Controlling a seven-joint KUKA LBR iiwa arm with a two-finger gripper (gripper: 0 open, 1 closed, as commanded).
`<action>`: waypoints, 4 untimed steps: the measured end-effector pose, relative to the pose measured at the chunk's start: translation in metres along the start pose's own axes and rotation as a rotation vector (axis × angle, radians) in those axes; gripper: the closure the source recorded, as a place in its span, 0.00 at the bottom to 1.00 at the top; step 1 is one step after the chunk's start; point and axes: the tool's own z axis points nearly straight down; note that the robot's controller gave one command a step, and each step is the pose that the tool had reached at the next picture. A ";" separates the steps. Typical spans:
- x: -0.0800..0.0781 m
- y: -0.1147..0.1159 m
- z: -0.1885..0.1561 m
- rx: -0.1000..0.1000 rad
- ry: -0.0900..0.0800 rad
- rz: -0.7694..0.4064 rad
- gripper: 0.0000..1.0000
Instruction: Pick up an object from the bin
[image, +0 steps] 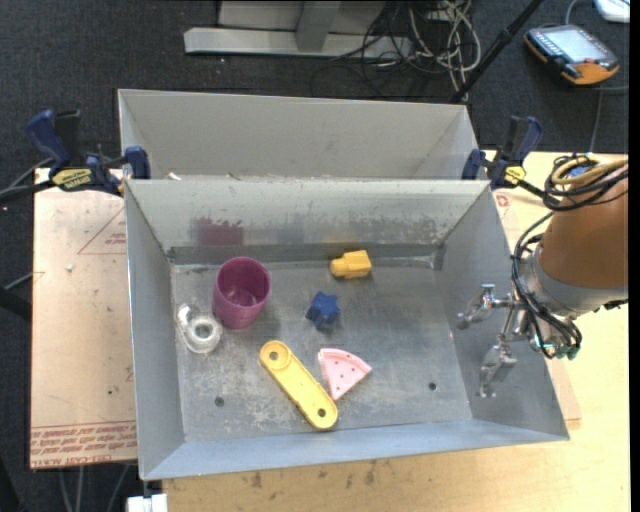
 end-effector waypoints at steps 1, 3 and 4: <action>-0.002 0.000 -0.003 0.001 -0.006 -0.003 0.00; -0.020 0.040 -0.023 0.002 -0.007 -0.059 0.00; -0.065 0.042 -0.014 0.001 -0.012 -0.071 0.00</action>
Offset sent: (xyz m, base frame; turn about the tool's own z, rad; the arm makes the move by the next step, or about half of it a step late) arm 0.0145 0.0412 0.0161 -0.0796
